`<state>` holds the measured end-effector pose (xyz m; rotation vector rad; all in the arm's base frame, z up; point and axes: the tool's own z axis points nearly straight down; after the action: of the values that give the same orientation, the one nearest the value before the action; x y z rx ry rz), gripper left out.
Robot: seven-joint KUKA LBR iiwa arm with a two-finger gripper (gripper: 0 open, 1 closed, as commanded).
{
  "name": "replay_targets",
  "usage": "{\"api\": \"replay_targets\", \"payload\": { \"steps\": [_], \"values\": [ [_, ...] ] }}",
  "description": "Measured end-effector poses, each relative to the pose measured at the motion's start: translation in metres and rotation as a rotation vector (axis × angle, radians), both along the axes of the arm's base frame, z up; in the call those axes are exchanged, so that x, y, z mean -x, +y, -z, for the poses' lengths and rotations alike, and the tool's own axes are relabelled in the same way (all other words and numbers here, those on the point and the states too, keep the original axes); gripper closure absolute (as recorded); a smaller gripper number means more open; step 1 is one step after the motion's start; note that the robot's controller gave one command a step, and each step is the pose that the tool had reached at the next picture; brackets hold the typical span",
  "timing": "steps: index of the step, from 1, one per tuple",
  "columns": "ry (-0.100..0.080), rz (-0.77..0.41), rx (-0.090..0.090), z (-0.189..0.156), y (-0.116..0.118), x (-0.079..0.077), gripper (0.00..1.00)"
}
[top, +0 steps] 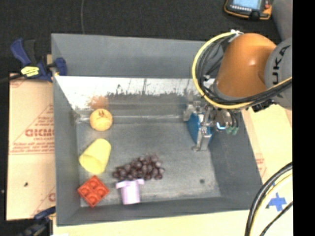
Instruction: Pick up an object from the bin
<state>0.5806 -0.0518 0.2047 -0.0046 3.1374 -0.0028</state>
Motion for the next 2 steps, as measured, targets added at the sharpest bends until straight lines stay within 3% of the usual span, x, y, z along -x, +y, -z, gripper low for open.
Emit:
{"api": "replay_targets", "payload": {
  "steps": [1, 2],
  "values": [
    [-0.005, -0.143, 0.002, 0.033, 0.000, -0.044, 0.00],
    [-0.005, -0.156, 0.003, 0.002, -0.014, -0.012, 0.00]
  ]
}}
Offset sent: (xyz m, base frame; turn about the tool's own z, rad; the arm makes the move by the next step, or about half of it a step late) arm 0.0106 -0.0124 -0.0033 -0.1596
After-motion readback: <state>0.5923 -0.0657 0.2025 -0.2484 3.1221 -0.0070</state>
